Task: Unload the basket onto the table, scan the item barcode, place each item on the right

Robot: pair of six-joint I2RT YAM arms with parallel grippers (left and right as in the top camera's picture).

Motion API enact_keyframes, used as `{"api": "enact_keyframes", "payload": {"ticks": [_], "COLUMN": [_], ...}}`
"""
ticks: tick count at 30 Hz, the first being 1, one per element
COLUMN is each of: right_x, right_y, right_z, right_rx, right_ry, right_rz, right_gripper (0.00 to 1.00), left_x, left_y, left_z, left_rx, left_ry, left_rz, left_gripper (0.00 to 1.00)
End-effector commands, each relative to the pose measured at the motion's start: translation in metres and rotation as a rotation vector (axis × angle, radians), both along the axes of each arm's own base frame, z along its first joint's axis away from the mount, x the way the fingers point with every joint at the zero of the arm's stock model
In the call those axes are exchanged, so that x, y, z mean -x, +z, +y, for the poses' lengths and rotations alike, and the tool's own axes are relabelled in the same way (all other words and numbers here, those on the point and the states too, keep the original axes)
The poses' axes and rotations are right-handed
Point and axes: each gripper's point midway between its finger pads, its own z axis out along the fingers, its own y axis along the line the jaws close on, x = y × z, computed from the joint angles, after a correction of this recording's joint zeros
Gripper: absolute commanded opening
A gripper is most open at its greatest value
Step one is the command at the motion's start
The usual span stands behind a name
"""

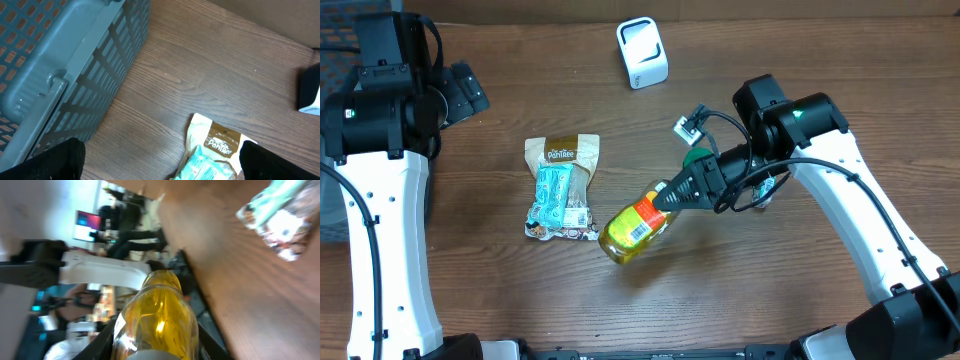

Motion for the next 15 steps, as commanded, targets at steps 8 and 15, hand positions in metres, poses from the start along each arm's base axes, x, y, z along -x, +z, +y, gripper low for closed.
{"api": "enact_keyframes", "payload": {"ticks": [8, 15], "right_x": [-0.092, -0.137], "right_y": [-0.062, -0.031], "right_z": [-0.039, -0.047], "right_rx": [0.551, 0.583], "right_ry": [-0.458, -0.634], "right_rz": [-0.129, -0.299], "right_gripper": [0.32, 0.28], "left_x": [0.000, 0.000], "left_y": [0.001, 0.001], "left_z": [0.003, 0.003], "left_rx": [-0.012, -0.012], "left_ry": [0.013, 0.013], "left_rz": [-0.002, -0.002], "left_gripper": [0.99, 0.99]}}
